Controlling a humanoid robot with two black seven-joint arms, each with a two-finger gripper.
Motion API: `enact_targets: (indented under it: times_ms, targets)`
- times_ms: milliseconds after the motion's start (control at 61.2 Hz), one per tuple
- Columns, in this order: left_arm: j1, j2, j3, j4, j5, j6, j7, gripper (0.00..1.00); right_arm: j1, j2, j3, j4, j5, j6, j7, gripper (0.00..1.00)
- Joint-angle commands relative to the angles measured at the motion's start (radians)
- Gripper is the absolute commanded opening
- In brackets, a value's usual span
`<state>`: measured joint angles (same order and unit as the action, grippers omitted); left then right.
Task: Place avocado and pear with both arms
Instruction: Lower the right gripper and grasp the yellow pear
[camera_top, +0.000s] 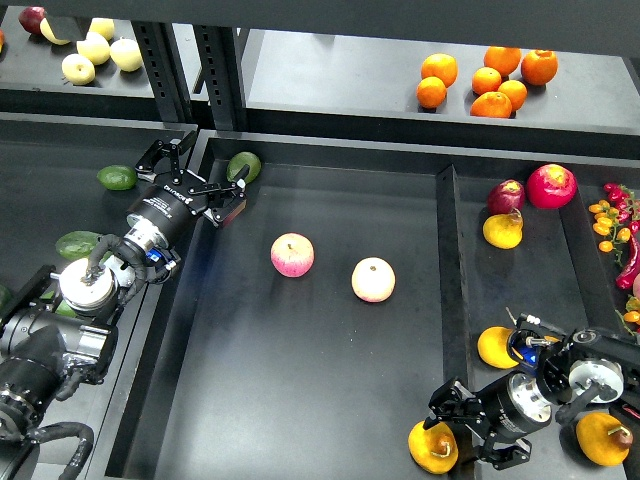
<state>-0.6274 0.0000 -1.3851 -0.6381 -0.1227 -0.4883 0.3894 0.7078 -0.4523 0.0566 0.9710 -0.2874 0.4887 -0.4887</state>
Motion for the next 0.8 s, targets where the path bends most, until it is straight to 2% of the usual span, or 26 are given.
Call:
enact_targets:
  times_ms: [0,539,784]
  targets:
    - [0.000,0.000,0.000,-0.002,0.000,0.000,0.000,0.99,-0.002,0.003,0.005,-0.006,-0.009,0.000,0.000,0.71]
    - [0.000,0.000,0.000,-0.002,0.000,0.000,0.000,0.99,-0.033,0.037,0.086,-0.034,-0.058,0.000,0.000,0.49]
    - [0.000,0.000,0.000,-0.002,0.000,0.000,0.000,0.99,-0.037,0.046,0.137,-0.040,-0.095,0.000,0.000,0.30]
